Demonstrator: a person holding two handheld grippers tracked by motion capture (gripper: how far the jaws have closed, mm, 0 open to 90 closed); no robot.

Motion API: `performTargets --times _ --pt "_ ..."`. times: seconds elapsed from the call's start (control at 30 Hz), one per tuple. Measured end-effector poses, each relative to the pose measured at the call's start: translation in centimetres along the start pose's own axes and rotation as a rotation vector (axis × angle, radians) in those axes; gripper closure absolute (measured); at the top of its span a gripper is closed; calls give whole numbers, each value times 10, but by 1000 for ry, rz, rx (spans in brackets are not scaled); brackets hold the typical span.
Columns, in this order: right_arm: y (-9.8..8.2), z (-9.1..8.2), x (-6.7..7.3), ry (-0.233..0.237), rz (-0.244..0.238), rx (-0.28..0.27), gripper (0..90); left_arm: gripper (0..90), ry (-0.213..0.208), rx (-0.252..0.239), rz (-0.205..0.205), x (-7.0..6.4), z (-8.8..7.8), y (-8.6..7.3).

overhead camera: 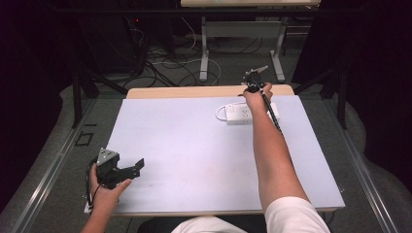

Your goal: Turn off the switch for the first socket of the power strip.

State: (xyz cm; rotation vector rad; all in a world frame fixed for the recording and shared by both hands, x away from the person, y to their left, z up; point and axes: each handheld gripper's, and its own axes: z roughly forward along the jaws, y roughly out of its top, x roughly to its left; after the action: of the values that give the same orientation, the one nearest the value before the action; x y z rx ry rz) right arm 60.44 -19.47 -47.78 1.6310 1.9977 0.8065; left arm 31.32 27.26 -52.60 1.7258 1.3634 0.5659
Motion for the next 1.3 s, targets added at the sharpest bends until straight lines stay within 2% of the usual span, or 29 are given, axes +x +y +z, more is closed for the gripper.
performTargets --times 0.07,0.23,0.27,0.53,1.3 --pt "-1 2 0 -1 -9 4 900 13 0 1 -2 0 0 0" --pt "-2 6 2 -2 -7 16 900 14 0 0 -2 0 -1 0" --pt "-3 8 3 -7 -20 14 900 14 -1 2 -1 0 -1 0" --pt "-5 13 6 -18 -38 22 900 14 -2 3 -1 1 -2 0" --pt "-16 26 0 -22 -8 50 900 15 -1 4 -1 1 -1 0"
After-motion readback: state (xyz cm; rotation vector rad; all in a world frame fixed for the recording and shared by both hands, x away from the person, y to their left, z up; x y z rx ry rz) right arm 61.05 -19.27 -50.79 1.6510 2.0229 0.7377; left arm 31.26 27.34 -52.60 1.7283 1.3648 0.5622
